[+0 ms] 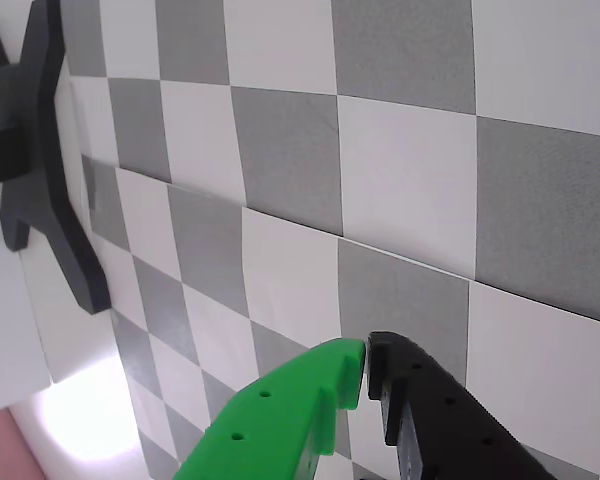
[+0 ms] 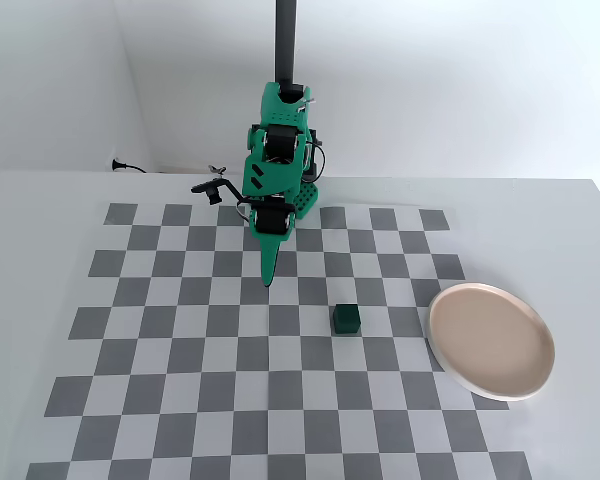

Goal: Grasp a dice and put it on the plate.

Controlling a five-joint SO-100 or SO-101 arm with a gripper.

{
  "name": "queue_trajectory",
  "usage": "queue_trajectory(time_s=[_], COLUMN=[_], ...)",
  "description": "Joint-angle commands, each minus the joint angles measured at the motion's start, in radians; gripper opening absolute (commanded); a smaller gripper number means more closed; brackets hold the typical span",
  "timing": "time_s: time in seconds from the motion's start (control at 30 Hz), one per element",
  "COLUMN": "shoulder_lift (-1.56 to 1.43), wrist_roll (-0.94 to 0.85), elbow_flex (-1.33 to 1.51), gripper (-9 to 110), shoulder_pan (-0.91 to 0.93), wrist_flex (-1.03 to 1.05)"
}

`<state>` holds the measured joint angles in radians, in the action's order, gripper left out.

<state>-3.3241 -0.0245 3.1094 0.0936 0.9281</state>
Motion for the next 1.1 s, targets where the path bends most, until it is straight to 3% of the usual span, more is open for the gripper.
queue_trajectory(time_s=[0.0,0.93,1.07], shoulder_lift=[-0.011,-0.011,-0.012], wrist_roll=[-0.009,-0.009,-0.094], elbow_flex=[-0.015,-0.015,-0.015], gripper=[-4,-4,-4], shoulder_pan=[-0.003,-0.003,-0.077], wrist_flex=[0.005,0.005,0.012])
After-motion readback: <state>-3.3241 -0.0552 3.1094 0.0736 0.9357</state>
